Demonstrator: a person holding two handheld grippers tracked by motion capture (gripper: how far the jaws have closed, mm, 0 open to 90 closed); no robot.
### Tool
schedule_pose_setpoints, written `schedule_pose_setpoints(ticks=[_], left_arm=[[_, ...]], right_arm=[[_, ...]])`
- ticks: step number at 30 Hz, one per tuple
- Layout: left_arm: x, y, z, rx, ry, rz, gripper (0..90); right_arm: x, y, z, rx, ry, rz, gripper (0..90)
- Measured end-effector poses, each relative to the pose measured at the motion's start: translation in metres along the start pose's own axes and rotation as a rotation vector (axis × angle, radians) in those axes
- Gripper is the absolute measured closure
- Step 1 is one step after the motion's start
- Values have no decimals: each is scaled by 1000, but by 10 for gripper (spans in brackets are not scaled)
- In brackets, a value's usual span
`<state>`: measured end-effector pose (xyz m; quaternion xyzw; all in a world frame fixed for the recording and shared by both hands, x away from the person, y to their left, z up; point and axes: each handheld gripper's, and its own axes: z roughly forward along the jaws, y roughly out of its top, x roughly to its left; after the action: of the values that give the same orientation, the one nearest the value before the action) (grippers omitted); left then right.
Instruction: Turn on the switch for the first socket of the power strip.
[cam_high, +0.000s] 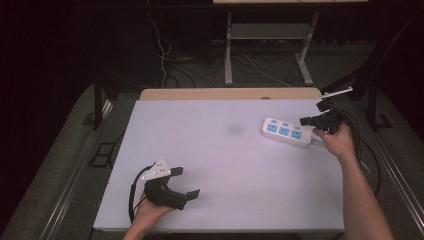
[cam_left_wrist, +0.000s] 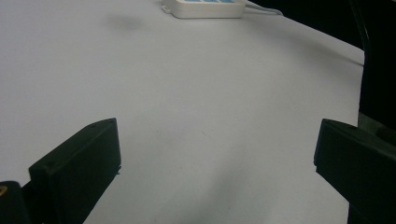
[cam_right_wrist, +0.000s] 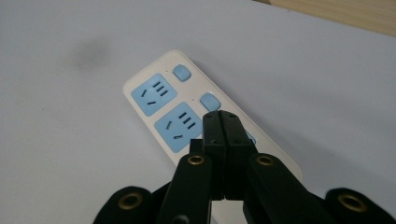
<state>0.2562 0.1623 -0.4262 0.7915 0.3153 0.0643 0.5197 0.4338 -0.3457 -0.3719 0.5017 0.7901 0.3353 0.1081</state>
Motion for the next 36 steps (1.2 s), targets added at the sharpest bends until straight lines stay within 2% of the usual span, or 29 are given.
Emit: schedule_pose_setpoints(ticks=[6, 12, 16, 20, 22, 23, 24, 25, 28, 36], left_arm=[[0, 0, -1, -8, 1, -4, 0], [0, 0, 0, -5, 5, 4, 0], [-1, 1, 1, -1, 6, 8, 0], [-1, 1, 1, -1, 4, 4, 0], [-1, 1, 1, 0, 5, 5, 0], [-1, 1, 1, 0, 5, 6, 0], [-1, 1, 1, -2, 5, 6, 0], [-1, 1, 1, -1, 6, 6, 0], [-1, 1, 1, 1, 5, 6, 0], [-1, 1, 1, 0, 6, 4, 0]], right_arm=[[7, -4, -16, -23, 16, 4, 872], [17, -15, -30, -59, 34, 17, 719], [21, -22, -37, -90, 52, 41, 554], [24, -30, -43, -126, 84, 86, 318], [26, -35, -44, -145, 100, 108, 160], [28, -38, -44, -148, 111, 103, 92], [30, -41, -44, -150, 115, 97, 80], [32, -44, -44, -148, 118, 91, 28], [38, -52, -43, -141, 100, 74, 1], [49, -72, -51, -162, 160, 58, 1]])
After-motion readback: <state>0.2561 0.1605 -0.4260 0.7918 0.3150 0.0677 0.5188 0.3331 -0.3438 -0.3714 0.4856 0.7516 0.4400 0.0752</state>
